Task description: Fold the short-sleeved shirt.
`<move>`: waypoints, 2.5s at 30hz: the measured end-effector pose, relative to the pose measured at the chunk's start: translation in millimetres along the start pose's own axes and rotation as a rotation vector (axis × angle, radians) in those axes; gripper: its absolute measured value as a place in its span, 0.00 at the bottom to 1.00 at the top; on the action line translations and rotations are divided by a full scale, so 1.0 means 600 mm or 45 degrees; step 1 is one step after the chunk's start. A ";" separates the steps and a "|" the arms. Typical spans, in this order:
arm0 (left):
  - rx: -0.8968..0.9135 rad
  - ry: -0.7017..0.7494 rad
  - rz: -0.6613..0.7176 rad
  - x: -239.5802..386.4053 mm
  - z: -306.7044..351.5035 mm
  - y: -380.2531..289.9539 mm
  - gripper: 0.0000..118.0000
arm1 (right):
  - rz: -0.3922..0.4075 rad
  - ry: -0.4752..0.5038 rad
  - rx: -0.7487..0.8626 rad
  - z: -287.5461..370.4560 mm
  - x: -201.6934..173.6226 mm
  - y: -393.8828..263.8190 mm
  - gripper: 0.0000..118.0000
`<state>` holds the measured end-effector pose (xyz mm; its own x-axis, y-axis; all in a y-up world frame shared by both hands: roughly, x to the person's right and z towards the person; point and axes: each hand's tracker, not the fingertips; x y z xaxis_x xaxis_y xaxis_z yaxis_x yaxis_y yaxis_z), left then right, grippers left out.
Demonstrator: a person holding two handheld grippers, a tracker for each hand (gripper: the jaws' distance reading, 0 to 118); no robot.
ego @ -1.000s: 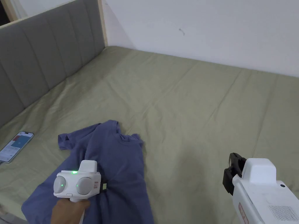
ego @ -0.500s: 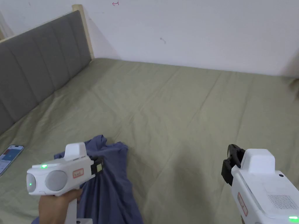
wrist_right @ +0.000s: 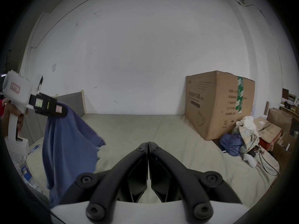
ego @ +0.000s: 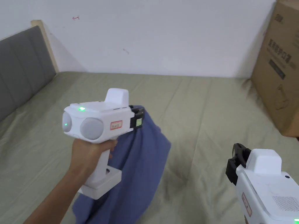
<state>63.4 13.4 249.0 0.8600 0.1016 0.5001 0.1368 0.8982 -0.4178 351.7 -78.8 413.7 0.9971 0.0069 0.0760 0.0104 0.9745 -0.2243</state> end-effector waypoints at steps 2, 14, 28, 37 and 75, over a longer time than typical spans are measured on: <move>0.009 -0.072 -0.021 0.036 -0.021 0.014 0.04 | -0.003 -0.046 0.006 0.011 0.024 0.001 0.00; -0.277 -0.325 -0.174 0.188 -0.167 -0.108 0.04 | -0.023 -0.217 -0.021 0.045 0.116 -0.018 0.00; -0.793 -0.105 -0.095 0.158 -0.287 -0.367 0.05 | -0.004 -0.170 -0.089 0.035 0.097 -0.040 0.00; -0.497 -0.068 -0.012 0.157 -0.201 -0.284 0.86 | 0.013 -0.169 -0.067 0.044 0.088 -0.024 0.00; -0.142 0.391 0.188 -0.049 0.031 -0.234 0.00 | 0.020 -0.124 0.047 0.050 0.040 0.019 0.00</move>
<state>9.5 -107.9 307.3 0.9799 0.0781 0.1838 0.0384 0.8294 -0.5573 373.7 -60.5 442.3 0.9851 0.0425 0.1668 -0.0101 0.9817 -0.1903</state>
